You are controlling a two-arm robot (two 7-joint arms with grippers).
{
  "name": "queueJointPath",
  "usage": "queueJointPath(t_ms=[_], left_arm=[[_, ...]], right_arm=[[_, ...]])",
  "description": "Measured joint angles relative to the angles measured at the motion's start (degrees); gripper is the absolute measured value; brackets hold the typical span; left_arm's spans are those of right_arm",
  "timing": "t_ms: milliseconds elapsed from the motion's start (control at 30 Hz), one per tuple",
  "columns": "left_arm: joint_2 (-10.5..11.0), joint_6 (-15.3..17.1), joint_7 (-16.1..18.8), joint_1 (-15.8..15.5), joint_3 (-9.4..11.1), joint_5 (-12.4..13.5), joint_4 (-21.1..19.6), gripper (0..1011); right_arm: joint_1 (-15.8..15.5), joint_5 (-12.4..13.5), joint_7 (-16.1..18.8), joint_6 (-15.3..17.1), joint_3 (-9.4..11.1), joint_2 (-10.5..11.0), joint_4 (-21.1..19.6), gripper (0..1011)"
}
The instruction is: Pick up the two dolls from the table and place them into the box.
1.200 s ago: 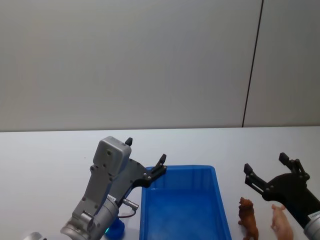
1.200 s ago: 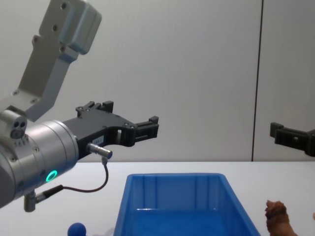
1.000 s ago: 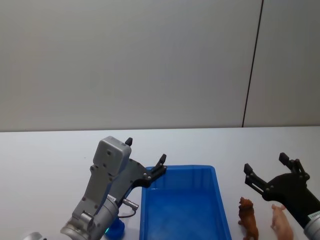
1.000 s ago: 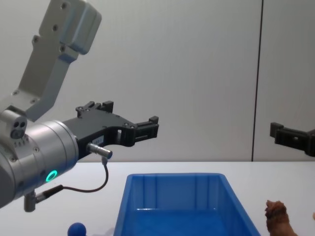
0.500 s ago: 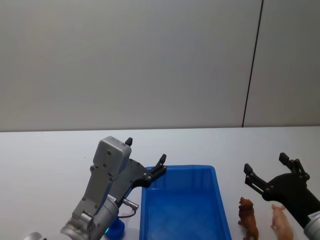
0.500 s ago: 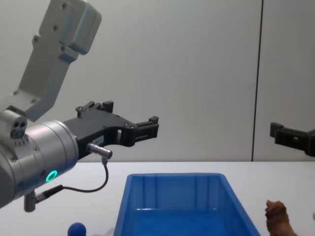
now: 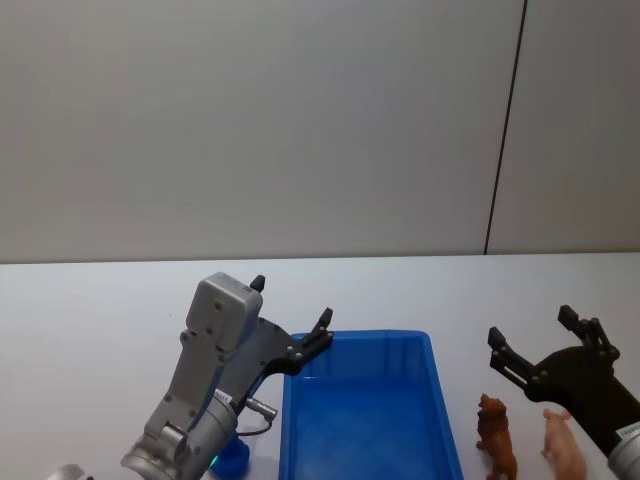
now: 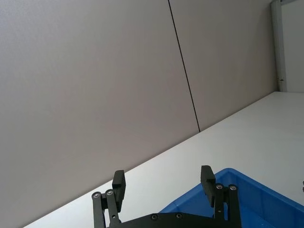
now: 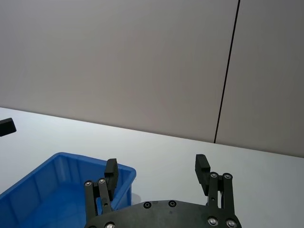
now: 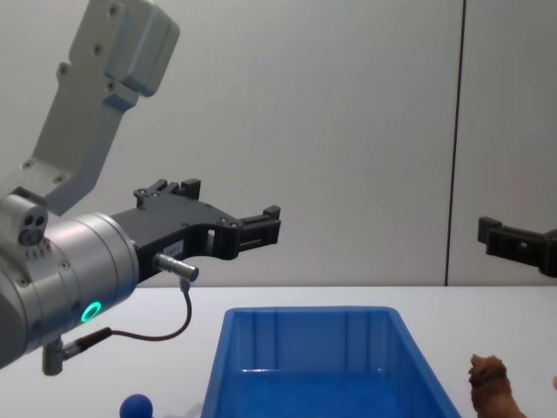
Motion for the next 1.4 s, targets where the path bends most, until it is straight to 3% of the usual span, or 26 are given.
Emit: queueJointPath(t_ms=[367, 1000, 1400], left_arm=[[0.0, 0.0, 0.0, 0.0, 0.0, 0.0, 0.0, 1001], [0.0, 0.0, 0.0, 0.0, 0.0, 0.0, 0.0, 1001], [0.0, 0.0, 0.0, 0.0, 0.0, 0.0, 0.0, 1001]], right_arm=[[-0.6, 0.4, -1.3, 1.6, 0.4, 0.3, -0.6, 1001], [-4.1, 1.6, -7.1, 9.2, 1.6, 1.5, -3.0, 1001], [-5.8, 2.0, -8.7, 11.8, 1.7, 1.2, -1.6, 1001]])
